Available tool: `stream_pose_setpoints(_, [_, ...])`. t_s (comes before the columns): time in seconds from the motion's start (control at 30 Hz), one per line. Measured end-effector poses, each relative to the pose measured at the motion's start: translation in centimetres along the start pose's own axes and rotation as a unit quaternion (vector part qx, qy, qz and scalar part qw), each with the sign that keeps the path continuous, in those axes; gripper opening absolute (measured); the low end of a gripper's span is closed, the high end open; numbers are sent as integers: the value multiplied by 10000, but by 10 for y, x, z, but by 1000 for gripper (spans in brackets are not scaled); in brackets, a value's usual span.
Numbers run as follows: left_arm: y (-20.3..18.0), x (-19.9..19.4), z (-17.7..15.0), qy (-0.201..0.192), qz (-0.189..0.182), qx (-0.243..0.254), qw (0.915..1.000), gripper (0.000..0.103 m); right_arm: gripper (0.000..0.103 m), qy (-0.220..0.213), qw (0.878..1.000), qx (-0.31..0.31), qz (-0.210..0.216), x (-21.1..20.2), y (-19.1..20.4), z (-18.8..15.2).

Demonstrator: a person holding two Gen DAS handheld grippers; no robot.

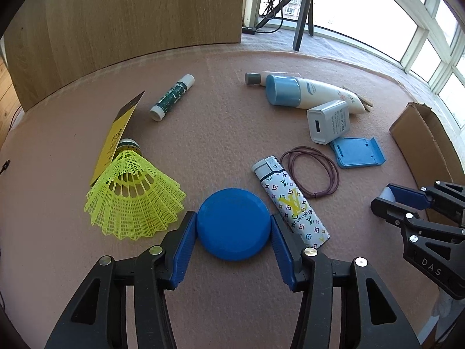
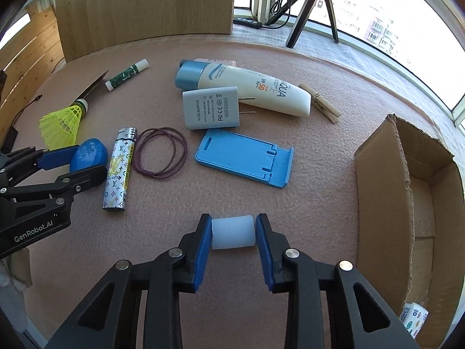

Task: Organize objects
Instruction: 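Grasp the foam cylinder with the right tool while the left tool grasps the blue lid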

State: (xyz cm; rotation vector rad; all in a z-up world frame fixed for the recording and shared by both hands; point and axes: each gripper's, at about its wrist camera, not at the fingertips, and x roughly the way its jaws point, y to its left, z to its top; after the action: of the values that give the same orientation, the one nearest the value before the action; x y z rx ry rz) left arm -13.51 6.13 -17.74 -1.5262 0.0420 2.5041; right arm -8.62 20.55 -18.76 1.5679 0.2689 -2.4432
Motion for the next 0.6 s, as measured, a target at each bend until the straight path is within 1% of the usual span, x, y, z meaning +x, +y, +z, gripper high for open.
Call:
stream_pose_setpoints(0.13, [3,-5,-6,11,-113,-144,9998,54,23,1,9999,-39,117,-1,2,-3])
stream_pose_setpoints(0.2, [5,-10,-11,10,-196,-235,9995,54,23,-29,9997,47,253,-5,0,-5])
stream_pose_setpoints(0.3, [4,-23,-21,-57,-219,-245,9994,54,23,-98,9987,205,446,-14,-5,-10])
stream_pose_setpoints(0.47, [-3,-48,-27,-236,-333,-194,9990,54,23,-341,9948,426,855,-41,-15,-20])
stream_pose_setpoints(0.6, [-13,-64,-24,-390,-471,-167,9980,54,23,-525,9924,519,984,-66,-25,-30])
